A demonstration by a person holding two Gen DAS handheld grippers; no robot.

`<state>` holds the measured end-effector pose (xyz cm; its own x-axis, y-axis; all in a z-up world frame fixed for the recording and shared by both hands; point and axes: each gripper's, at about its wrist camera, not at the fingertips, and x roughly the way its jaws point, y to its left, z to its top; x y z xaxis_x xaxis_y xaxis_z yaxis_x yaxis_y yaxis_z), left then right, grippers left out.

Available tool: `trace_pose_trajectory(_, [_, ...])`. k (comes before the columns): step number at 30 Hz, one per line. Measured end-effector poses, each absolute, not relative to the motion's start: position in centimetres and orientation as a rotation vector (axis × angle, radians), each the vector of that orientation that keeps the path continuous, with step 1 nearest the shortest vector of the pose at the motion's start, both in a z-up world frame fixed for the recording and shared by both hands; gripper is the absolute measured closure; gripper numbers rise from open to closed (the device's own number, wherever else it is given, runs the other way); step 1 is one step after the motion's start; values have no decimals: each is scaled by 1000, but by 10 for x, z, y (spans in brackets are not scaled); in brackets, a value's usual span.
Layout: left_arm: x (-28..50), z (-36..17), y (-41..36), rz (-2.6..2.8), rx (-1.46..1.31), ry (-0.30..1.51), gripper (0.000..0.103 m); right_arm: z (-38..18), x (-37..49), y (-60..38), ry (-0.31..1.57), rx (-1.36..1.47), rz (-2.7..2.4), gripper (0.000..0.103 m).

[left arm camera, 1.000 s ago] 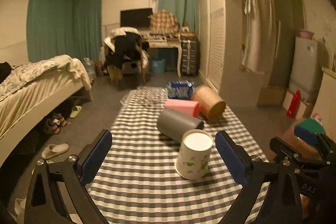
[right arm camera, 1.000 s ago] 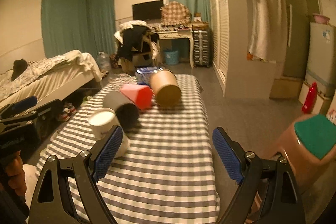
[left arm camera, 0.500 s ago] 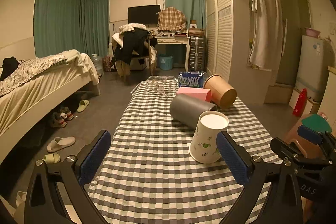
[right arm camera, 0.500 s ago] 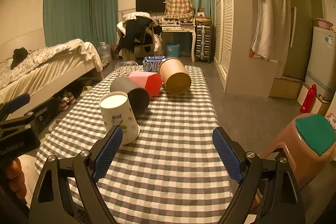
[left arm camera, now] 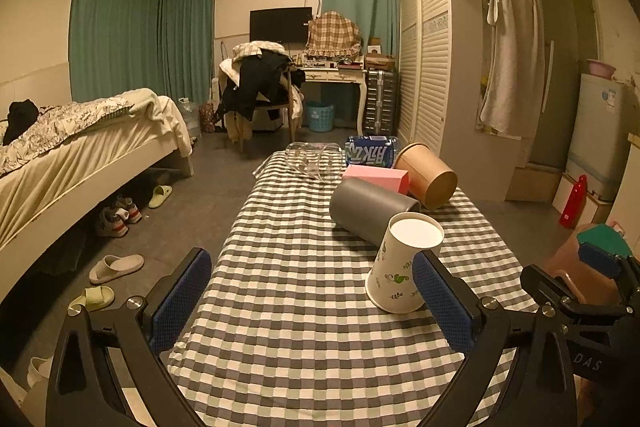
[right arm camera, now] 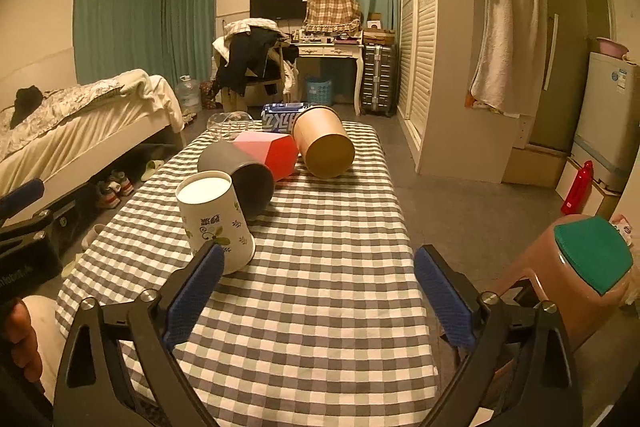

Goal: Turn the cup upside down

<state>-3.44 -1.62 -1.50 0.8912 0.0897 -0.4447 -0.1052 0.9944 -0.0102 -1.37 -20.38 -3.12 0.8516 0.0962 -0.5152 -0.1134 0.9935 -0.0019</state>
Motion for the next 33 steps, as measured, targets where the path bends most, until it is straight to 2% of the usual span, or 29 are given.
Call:
trace_pose_trajectory(1, [-35,-15,-16,102,-37,459,0,-31,-13,-204,537,-33,99,0])
trace_pose_trajectory(33, [-33,-19,-13,112,-42,472,0,-29,-13,-204,529,-44,67,0])
